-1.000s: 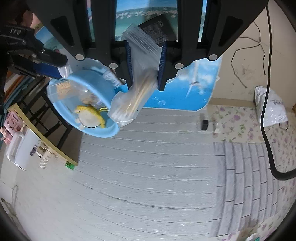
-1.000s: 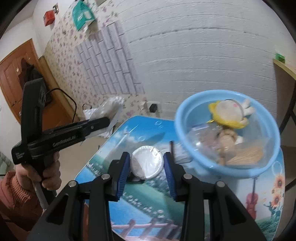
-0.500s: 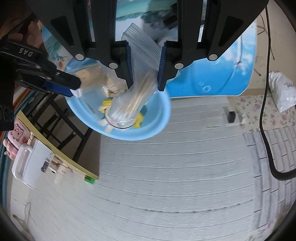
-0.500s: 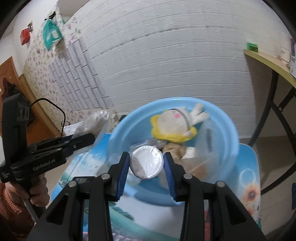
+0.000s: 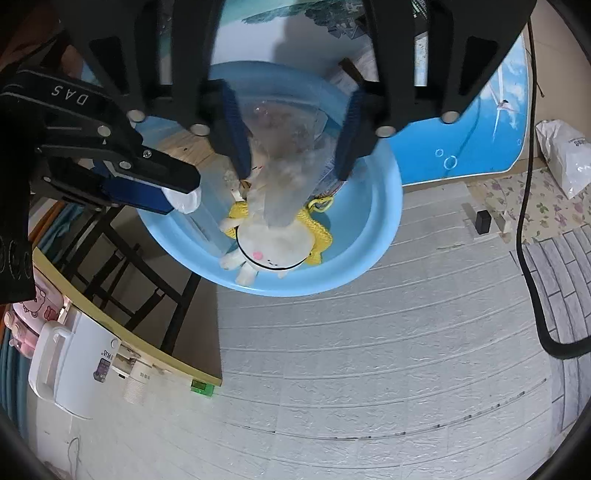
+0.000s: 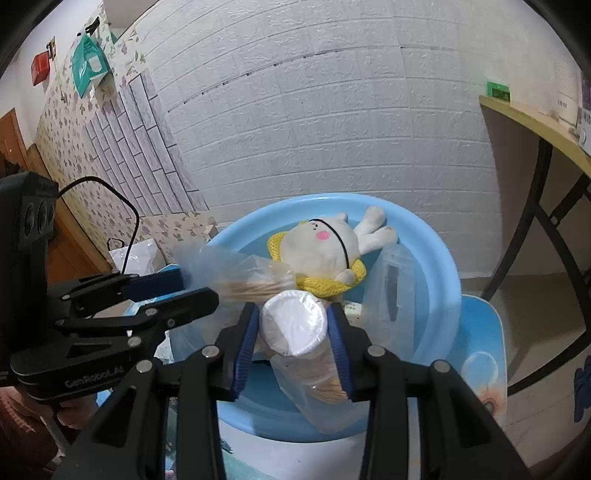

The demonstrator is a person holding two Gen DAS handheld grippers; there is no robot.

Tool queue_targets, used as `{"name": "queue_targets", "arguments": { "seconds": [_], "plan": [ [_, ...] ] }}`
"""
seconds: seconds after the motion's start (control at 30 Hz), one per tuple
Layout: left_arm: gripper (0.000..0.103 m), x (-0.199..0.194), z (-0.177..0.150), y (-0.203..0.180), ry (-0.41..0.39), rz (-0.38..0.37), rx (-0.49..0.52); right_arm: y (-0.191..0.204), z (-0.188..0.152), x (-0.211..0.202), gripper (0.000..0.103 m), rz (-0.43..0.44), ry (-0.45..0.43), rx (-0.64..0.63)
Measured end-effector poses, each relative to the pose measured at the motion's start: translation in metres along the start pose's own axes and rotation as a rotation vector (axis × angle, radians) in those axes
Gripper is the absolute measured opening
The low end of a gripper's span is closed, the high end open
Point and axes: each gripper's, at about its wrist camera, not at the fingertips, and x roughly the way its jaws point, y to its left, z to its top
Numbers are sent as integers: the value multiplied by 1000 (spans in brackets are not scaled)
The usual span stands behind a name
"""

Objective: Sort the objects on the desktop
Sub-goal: 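Carry the swab bag and white lid into the blue basin and release them, then withdraw both tools from the basin back over the table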

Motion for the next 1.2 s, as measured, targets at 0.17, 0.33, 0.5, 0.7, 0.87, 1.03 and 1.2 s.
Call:
{"name": "queue_targets", "arguments": {
  "seconds": [0.17,0.33,0.5,0.7,0.87,1.03,1.2],
  "plan": [
    [71,-10,-5,7,-11,14,-21,4,-2,-8,52,2,-9,7],
    [77,-22,-12,15,-25,34,-40,13,-7,-17,56,-21,-19,-11],
    [80,-37,-25,25,-35,59,-63,19,-11,-28,65,-30,-27,-12],
    [83,-53,-43,45,-38,87,-117,22,-21,-33,74,-36,-7,9],
    [83,-63,-63,62,-30,115,-151,26,-29,-37,75,-29,0,20],
    [83,-69,-80,75,-19,138,-179,36,-37,-43,75,-11,4,11],
    [83,-73,-98,90,-4,156,-214,49,-45,-47,75,26,-2,-10]
  ]
}}
